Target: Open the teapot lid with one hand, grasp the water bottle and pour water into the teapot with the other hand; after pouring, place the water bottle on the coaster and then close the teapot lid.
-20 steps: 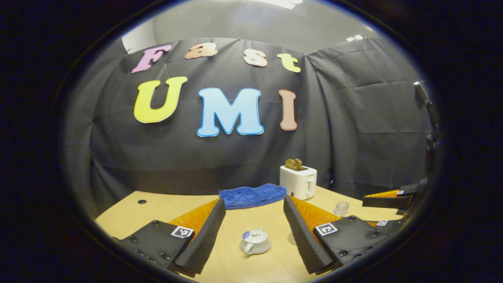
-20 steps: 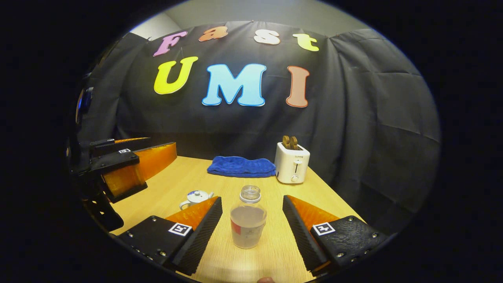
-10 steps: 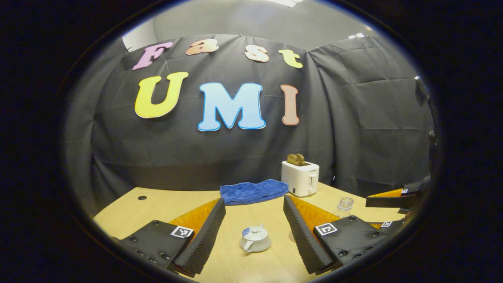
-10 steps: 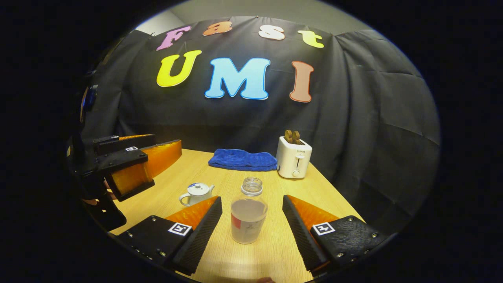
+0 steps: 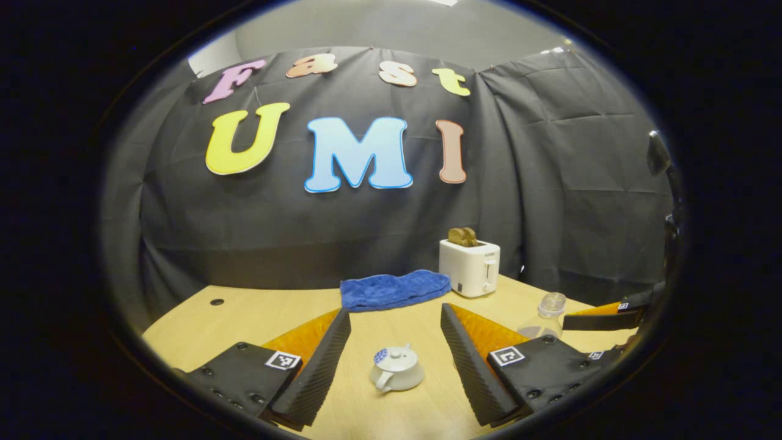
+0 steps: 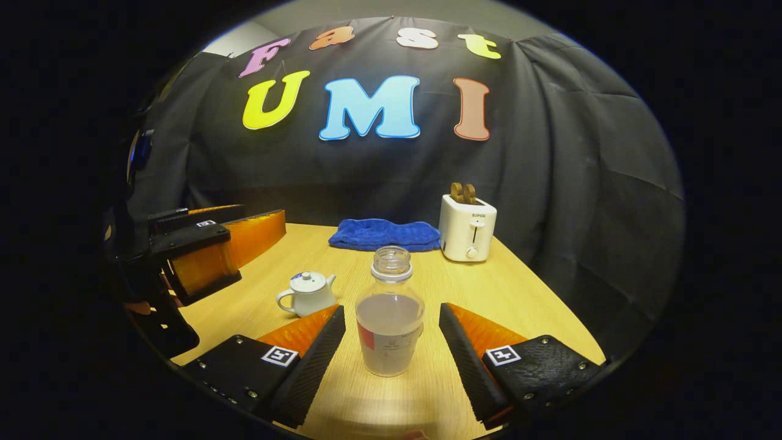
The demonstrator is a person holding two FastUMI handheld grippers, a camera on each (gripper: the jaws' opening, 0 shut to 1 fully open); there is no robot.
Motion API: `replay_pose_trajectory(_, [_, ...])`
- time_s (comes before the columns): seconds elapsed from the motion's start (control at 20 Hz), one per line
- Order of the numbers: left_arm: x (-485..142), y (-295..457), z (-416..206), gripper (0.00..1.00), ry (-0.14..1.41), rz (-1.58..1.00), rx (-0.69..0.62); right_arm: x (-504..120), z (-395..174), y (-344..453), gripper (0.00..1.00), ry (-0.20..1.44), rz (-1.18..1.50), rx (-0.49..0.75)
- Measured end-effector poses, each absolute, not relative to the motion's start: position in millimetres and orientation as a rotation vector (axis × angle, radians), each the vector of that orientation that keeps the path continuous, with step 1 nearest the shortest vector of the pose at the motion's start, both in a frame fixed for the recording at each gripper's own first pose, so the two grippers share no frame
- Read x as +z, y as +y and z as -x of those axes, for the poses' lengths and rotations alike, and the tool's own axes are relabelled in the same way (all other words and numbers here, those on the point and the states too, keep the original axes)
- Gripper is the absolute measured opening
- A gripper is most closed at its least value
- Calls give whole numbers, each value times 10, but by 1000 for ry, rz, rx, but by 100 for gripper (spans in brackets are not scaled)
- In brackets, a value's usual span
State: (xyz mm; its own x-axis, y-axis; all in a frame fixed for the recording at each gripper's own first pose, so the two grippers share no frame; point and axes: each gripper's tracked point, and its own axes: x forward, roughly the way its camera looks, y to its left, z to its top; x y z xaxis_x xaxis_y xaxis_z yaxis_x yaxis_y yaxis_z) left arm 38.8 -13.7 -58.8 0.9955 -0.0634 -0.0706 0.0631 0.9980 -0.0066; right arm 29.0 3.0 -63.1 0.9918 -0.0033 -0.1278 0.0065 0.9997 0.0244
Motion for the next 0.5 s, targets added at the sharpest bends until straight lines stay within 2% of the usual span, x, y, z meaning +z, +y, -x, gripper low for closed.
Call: replay_pose_trajectory(0.5, [-1236,-196,-992,100,111,19,-96,-960,-600,49,96,154,-49,-16])
